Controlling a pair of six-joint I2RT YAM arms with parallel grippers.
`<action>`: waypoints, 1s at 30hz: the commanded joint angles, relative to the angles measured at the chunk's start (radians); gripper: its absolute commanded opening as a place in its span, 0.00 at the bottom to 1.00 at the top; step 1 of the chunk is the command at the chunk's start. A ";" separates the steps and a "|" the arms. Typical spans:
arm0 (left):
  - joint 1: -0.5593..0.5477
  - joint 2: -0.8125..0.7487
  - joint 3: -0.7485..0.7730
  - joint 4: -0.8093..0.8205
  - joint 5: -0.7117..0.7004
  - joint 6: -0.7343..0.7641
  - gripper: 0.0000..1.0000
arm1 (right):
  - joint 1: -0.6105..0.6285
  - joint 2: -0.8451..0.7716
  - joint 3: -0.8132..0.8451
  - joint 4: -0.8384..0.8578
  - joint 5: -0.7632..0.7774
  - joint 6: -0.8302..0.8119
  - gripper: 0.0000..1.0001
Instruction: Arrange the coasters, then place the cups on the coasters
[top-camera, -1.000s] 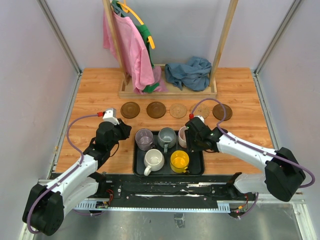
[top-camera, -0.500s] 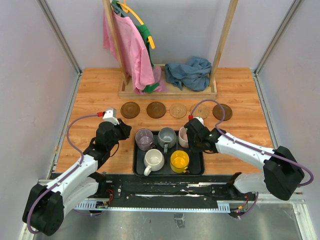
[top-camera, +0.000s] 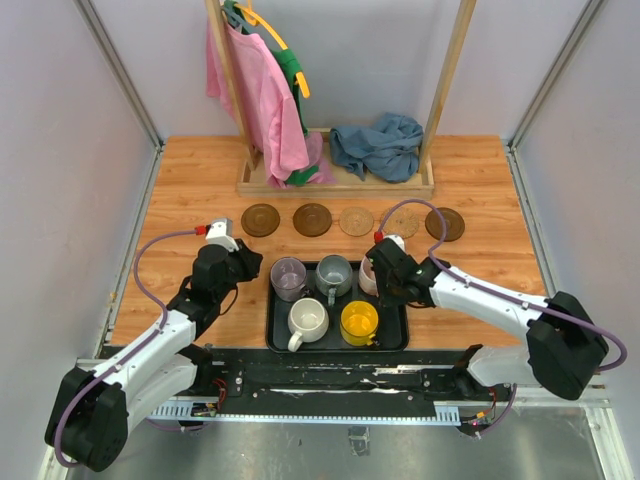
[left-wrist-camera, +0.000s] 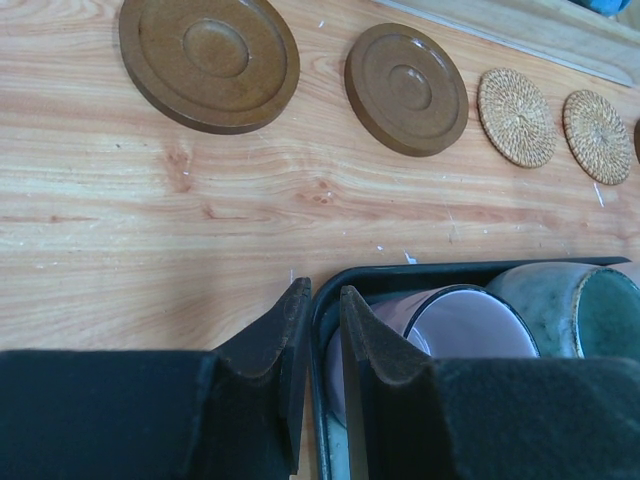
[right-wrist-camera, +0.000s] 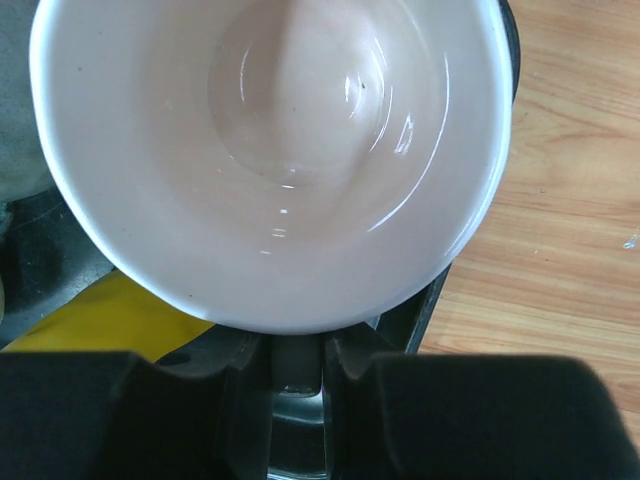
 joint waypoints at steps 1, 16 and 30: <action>-0.005 -0.011 -0.006 0.034 -0.011 0.002 0.23 | 0.033 -0.043 0.017 -0.020 0.096 -0.035 0.01; -0.005 -0.007 0.001 0.043 -0.023 0.002 0.23 | 0.042 -0.207 0.066 -0.021 0.277 -0.142 0.01; -0.004 0.054 0.038 0.094 -0.026 0.010 0.23 | -0.254 -0.242 0.029 0.248 0.376 -0.331 0.01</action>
